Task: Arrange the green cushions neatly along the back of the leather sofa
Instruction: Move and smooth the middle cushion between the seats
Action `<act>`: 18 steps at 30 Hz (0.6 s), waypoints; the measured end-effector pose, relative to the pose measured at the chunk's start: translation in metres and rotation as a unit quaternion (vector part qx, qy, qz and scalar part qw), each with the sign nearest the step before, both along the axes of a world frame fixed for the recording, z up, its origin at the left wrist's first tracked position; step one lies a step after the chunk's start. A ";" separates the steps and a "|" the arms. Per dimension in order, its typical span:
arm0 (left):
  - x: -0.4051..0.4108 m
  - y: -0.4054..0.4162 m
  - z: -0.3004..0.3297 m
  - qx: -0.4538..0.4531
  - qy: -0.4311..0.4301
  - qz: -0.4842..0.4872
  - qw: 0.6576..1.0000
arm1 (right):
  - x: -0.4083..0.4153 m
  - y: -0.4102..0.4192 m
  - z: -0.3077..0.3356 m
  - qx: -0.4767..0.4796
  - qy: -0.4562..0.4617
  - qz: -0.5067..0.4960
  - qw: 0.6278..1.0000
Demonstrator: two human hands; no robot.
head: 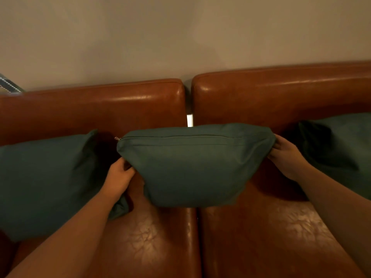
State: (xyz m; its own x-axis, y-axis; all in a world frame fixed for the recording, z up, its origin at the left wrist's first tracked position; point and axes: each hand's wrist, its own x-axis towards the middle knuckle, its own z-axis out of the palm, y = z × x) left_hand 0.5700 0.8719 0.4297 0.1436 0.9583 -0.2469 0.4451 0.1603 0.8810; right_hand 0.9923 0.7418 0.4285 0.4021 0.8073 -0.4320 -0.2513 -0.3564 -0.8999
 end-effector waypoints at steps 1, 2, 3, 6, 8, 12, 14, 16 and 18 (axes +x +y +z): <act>0.006 0.001 -0.002 0.017 0.011 0.017 1.000 | -0.003 0.002 0.000 0.009 -0.002 -0.008 1.000; 0.010 0.002 -0.002 0.034 0.027 0.031 0.999 | -0.006 0.004 0.000 0.014 -0.014 -0.018 1.000; 0.014 0.001 -0.002 0.048 0.046 0.041 0.997 | -0.009 0.006 0.000 0.017 -0.032 -0.028 0.999; 0.019 -0.001 -0.003 0.084 0.083 0.048 0.992 | -0.013 0.011 -0.004 -0.022 -0.141 -0.044 0.989; 0.016 0.000 -0.005 0.098 0.117 0.048 0.987 | -0.011 0.012 0.000 -0.029 -0.223 -0.024 0.974; -0.008 0.005 -0.004 0.121 0.186 0.071 0.972 | 0.007 0.011 0.010 -0.055 -0.367 0.053 0.927; -0.015 0.007 -0.001 0.121 0.203 0.067 0.969 | 0.007 0.013 0.012 -0.064 -0.387 0.054 0.918; -0.017 0.013 -0.001 0.090 0.222 0.039 0.970 | -0.001 0.017 0.010 -0.061 -0.373 0.022 0.925; -0.024 0.030 0.002 0.036 0.244 -0.011 0.969 | -0.011 0.021 0.008 -0.055 -0.355 0.000 0.933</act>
